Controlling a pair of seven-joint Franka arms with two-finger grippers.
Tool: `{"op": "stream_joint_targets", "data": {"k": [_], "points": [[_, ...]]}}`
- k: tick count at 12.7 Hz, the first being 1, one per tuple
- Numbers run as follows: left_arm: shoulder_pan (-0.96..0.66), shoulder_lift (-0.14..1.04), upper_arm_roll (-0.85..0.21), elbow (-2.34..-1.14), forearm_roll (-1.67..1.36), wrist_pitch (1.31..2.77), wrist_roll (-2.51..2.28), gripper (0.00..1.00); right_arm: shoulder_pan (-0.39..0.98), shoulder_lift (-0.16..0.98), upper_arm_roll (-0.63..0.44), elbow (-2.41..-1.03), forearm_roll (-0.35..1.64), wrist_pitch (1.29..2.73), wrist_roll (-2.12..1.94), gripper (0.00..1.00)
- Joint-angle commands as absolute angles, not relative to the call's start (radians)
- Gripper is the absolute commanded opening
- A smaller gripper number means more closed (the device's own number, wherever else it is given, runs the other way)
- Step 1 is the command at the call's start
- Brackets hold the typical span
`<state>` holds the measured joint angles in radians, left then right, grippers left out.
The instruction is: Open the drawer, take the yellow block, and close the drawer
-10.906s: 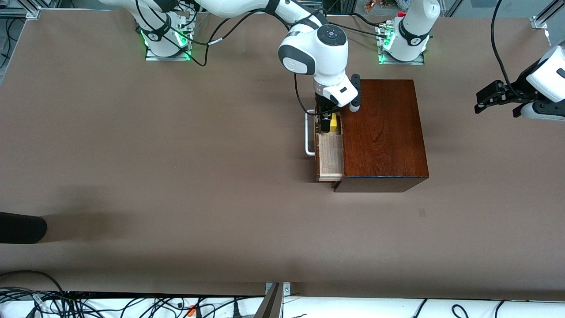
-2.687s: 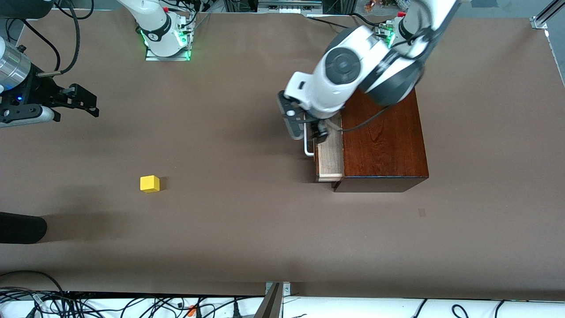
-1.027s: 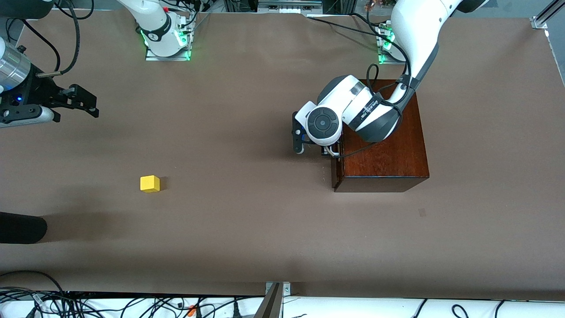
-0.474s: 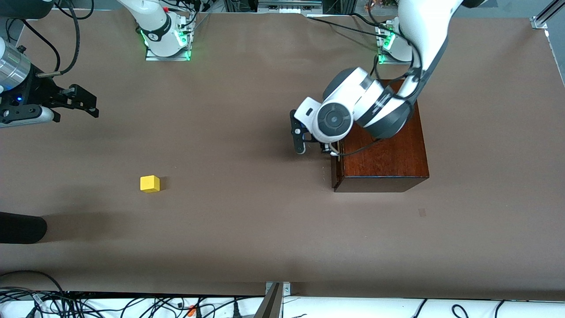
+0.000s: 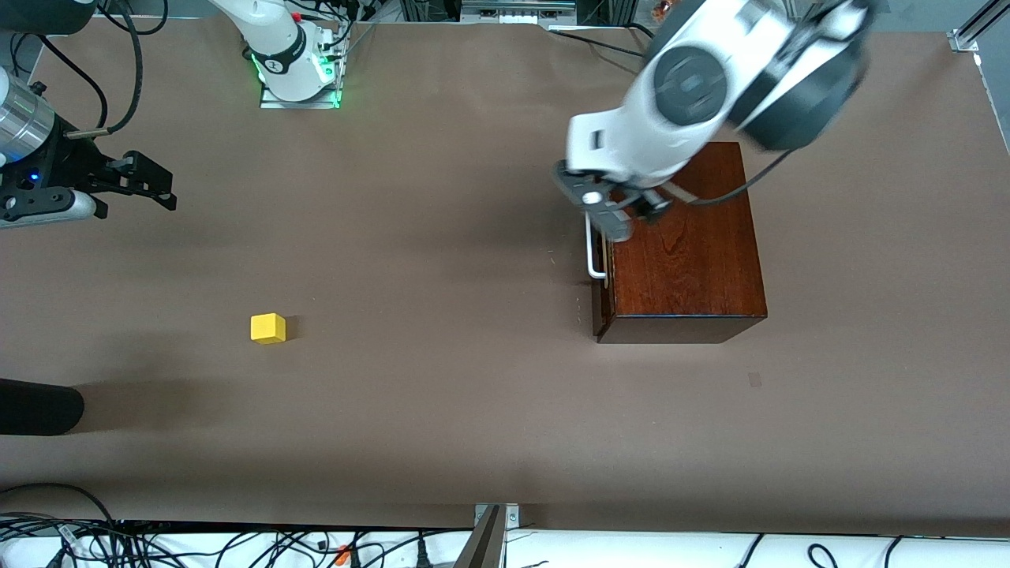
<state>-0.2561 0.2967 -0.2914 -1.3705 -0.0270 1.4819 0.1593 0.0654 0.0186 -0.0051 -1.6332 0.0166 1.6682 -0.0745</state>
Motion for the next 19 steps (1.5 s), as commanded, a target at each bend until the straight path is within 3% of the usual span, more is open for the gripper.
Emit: {"op": "stream_joint_targets", "data": {"k": [1, 3, 5, 8, 12, 19], "points": [[-0.222, 0.183, -0.116, -1.437, -0.049, 1.495, 0.138, 1.0, 0.058, 0.028, -0.003, -1.611, 0.032, 1.66, -0.06, 1.0], [-0.213, 0.122, -0.004, -1.483, -0.04, 1.56, 0.138, 1.0, 0.058, 0.028, -0.003, -1.611, 0.032, 1.66, -0.061, 1.0], [-0.14, 0.046, 0.018, -1.544, -0.034, 1.569, 0.135, 1.0, 0.058, 0.028, -0.003, -1.611, 0.032, 1.66, -0.06, 1.0], [-0.089, 0.026, 0.061, -1.592, -0.035, 1.624, -0.015, 1.0, 0.058, 0.028, -0.003, -1.611, 0.032, 1.66, -0.061, 1.0], [-0.098, -0.041, 0.046, -1.695, 0.048, 1.687, -0.058, 1.0, 0.058, 0.028, -0.003, -1.611, 0.032, 1.66, -0.06, 1.0], [-0.064, -0.049, 0.003, -1.7, 0.043, 1.68, -0.06, 1.0, 0.058, 0.028, -0.003, -1.611, 0.032, 1.661, -0.061, 1.0]]}}
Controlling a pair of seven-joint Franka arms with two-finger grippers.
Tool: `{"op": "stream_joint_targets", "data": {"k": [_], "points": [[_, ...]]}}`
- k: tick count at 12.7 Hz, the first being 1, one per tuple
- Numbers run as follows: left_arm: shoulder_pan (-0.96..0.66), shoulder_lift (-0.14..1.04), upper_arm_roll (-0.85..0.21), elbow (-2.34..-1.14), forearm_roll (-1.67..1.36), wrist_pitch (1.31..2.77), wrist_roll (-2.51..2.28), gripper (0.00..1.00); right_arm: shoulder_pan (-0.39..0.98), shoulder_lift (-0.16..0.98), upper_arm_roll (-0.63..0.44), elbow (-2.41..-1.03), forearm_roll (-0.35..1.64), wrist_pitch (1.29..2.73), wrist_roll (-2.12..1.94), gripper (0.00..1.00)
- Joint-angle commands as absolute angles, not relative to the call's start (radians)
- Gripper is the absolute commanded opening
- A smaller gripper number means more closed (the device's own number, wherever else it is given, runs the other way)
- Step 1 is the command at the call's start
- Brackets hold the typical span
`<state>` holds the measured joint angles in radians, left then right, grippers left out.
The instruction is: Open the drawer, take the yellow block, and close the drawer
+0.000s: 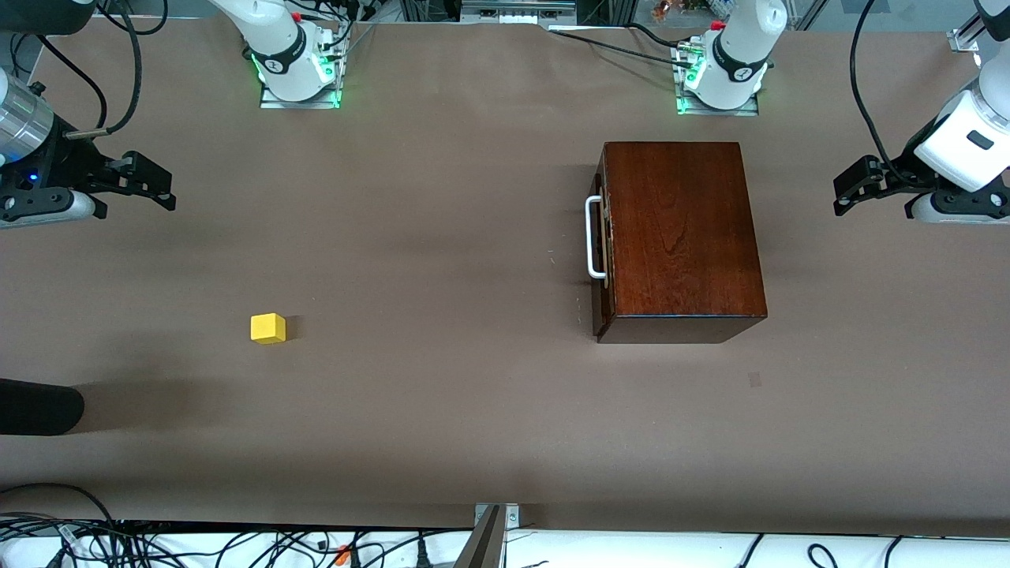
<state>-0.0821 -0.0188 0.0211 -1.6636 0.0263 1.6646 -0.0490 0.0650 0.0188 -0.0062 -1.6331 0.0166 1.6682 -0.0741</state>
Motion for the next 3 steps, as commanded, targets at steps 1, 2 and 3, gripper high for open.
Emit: {"op": "stream_joint_targets", "data": {"k": [1, 2, 3], "points": [[-0.064, -0.051, 0.003, -1.704, 0.037, 1.678, -0.063, 1.0, 0.058, 0.028, -0.003, -1.611, 0.032, 1.661, -0.061, 1.0], [-0.064, -0.051, 0.003, -1.706, 0.035, 1.678, -0.066, 1.0, 0.058, 0.028, -0.003, -1.611, 0.031, 1.66, -0.061, 1.0], [-0.066, -0.051, 0.003, -1.706, 0.035, 1.678, -0.067, 1.0, 0.058, 0.028, -0.003, -1.611, 0.032, 1.66, -0.061, 1.0]]}}
